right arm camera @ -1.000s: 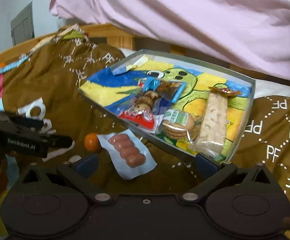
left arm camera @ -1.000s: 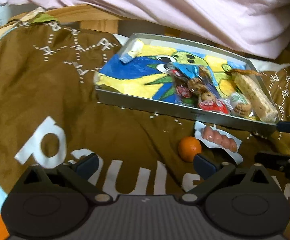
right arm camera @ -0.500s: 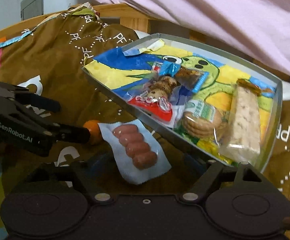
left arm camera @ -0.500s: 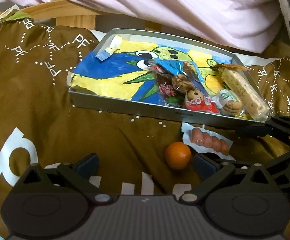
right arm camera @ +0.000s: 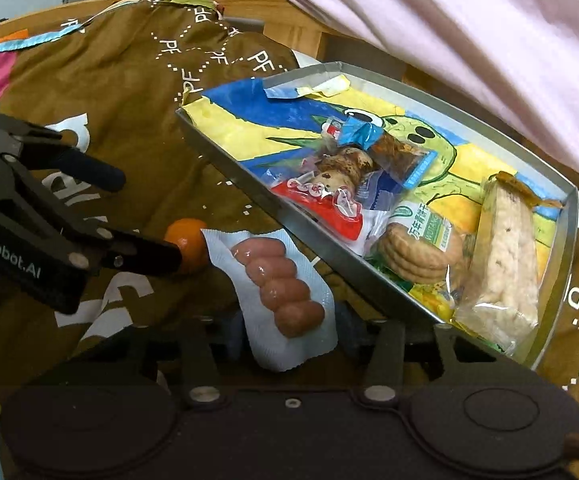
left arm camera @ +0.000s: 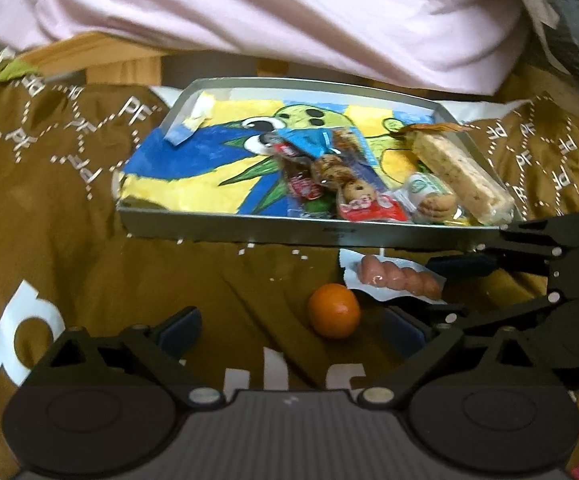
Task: Organize snacks
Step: 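Move the left tool toward the mandarin orange while the right tool approaches the sausage pack, then close the left tool on the orange while the right tool grasps the sausage pack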
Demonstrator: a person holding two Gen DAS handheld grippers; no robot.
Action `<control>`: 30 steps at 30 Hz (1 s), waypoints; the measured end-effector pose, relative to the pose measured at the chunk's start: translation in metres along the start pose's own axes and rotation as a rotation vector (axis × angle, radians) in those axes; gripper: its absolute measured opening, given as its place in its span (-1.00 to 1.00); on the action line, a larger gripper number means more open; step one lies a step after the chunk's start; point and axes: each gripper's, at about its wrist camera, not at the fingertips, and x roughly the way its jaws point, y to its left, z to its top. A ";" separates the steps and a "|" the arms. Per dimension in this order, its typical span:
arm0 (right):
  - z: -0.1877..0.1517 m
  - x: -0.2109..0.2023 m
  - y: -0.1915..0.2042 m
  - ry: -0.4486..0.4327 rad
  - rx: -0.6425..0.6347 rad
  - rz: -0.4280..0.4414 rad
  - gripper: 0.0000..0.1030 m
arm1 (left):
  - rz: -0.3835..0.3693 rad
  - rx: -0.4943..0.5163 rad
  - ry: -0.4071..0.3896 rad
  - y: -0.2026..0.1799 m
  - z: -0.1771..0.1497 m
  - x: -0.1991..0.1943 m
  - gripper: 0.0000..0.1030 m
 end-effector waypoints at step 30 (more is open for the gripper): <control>-0.004 -0.041 0.033 0.078 -0.126 -0.134 -0.60 | -0.037 0.024 -0.046 -0.009 -0.005 0.010 -0.38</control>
